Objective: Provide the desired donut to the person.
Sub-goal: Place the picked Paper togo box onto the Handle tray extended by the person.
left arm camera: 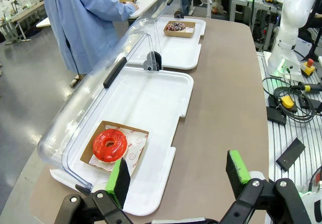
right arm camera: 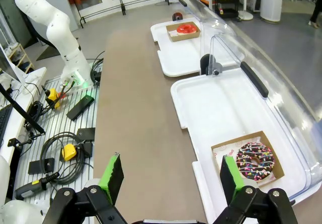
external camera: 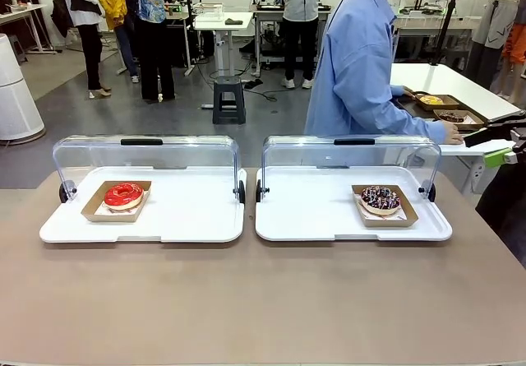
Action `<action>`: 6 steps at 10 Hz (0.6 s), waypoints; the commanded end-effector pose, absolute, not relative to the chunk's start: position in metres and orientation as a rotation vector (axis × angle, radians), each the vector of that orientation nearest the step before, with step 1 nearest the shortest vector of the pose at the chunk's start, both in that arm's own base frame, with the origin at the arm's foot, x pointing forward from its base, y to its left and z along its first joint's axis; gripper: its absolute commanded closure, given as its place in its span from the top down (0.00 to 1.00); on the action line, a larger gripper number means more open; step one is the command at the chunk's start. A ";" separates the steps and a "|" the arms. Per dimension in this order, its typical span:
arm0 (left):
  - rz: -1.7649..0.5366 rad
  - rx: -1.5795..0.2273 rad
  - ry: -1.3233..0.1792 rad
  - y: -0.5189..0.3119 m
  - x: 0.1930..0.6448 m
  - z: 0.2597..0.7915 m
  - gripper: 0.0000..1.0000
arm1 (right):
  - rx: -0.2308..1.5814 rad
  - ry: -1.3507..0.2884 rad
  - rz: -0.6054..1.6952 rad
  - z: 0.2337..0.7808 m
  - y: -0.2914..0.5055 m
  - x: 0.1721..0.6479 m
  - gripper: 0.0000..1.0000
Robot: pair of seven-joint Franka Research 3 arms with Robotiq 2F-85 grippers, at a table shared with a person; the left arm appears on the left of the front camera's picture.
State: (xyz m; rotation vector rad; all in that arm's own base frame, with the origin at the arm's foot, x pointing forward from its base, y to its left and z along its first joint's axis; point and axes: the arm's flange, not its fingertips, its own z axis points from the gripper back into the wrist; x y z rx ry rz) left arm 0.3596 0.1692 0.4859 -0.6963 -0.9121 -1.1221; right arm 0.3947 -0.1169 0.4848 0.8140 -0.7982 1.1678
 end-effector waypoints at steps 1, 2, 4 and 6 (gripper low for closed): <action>-1.118 -0.704 -0.941 0.169 0.359 0.487 1.00 | 0.822 -0.803 1.168 0.484 -0.117 0.393 1.00; -1.118 -0.704 -0.941 0.169 0.359 0.487 1.00 | 0.822 -0.803 1.168 0.484 -0.117 0.393 1.00; -1.118 -0.704 -0.941 0.169 0.359 0.487 1.00 | 0.822 -0.803 1.168 0.484 -0.117 0.393 1.00; -1.118 -0.704 -0.941 0.169 0.359 0.487 1.00 | 0.822 -0.803 1.168 0.484 -0.117 0.393 1.00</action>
